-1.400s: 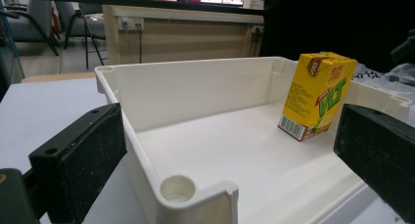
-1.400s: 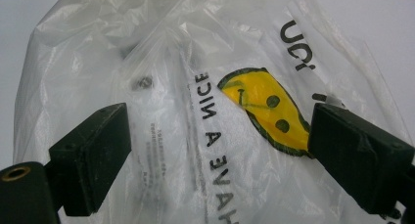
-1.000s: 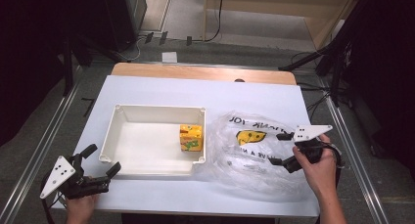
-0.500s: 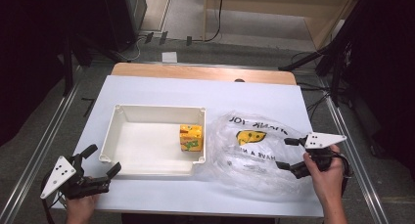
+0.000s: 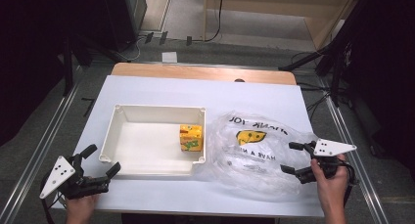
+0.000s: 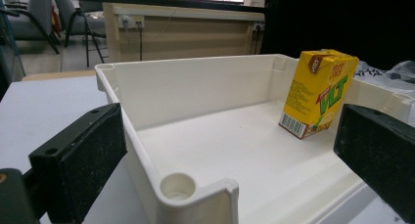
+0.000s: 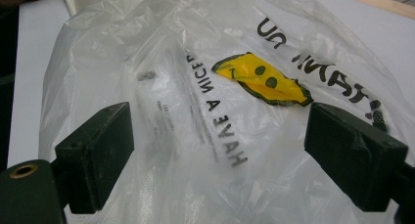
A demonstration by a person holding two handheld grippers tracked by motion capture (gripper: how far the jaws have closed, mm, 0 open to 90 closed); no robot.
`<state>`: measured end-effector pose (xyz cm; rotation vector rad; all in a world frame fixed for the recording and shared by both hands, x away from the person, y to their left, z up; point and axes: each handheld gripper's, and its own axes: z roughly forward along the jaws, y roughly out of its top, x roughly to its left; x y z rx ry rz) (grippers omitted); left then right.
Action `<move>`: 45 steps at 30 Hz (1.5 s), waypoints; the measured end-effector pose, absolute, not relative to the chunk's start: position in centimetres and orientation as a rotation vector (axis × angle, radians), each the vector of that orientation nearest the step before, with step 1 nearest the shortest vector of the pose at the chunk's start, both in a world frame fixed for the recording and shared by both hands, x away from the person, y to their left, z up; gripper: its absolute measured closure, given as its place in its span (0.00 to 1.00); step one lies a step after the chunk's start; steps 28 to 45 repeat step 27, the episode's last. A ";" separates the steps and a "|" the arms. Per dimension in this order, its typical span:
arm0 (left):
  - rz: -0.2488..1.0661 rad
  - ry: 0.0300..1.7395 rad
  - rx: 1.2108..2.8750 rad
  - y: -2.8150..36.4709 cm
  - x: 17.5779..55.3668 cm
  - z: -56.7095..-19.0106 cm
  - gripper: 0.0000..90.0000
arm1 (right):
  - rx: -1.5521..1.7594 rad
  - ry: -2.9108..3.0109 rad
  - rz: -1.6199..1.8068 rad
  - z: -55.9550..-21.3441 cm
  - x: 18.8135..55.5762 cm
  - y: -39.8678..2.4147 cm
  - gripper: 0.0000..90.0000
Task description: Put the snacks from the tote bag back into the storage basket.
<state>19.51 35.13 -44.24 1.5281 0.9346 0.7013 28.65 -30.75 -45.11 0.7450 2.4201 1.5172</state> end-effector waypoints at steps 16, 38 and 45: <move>0.709 0.942 1.536 35.1 19.6 -44.2 0.00 | 0.760 2.253 1.629 -47.0 27.1 -32.6 0.15; 0.705 0.953 1.520 35.2 19.6 -44.2 0.00 | 0.783 2.137 1.718 -48.1 26.2 -33.9 0.15; 0.705 0.953 1.520 35.2 19.6 -44.2 0.00 | 0.783 2.137 1.718 -48.1 26.2 -33.9 0.15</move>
